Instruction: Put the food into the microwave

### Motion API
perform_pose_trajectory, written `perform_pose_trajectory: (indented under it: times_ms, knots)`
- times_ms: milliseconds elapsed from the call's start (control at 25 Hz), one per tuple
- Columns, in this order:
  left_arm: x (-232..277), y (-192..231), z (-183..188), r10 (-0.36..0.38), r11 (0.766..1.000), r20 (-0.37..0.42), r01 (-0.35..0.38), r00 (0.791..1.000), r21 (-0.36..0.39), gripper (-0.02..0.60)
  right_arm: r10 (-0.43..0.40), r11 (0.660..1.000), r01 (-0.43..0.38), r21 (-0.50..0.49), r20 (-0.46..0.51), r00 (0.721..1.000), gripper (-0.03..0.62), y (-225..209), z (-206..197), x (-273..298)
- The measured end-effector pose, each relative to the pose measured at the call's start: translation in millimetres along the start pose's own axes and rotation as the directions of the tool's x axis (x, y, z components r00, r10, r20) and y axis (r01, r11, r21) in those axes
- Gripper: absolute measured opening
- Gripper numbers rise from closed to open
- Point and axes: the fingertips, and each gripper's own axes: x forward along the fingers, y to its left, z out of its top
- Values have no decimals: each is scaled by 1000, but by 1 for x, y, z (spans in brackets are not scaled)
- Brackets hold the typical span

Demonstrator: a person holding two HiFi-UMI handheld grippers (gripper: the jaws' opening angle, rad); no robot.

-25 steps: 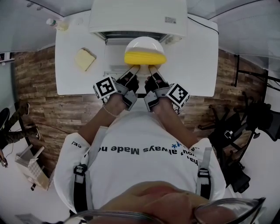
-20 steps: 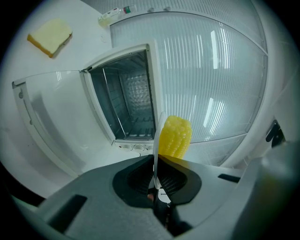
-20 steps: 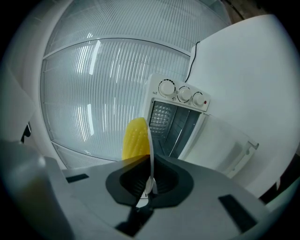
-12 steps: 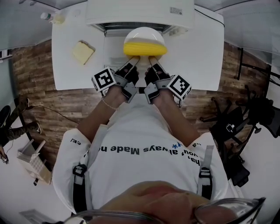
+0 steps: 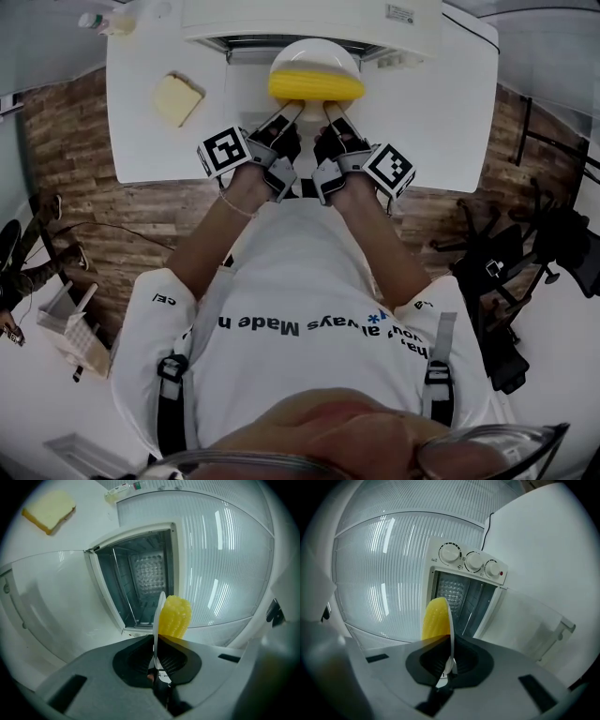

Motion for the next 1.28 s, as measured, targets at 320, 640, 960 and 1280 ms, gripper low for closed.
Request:
perform_pose_trajectory:
  times_ms: [320, 640, 960, 1280]
  knots:
    - [23, 26, 33, 17, 1000, 12, -17, 1000, -2, 23, 3, 1000, -3, -11, -1, 1000, 18, -16, 14, 44]
    - [30, 36, 41, 20, 1000, 15, -20, 1000, -4, 23, -3, 1000, 3, -11, 5, 1000, 18, -22, 17, 55]
    - [35, 46, 44, 25, 999, 10, -25, 1000, -20, 23, -16, 1000, 16, 3, 10, 1000, 18, -33, 19, 61]
    - [53, 61, 57, 30, 999, 12, -29, 999, -28, 23, -30, 999, 30, 18, 25, 999, 18, -47, 30, 80]
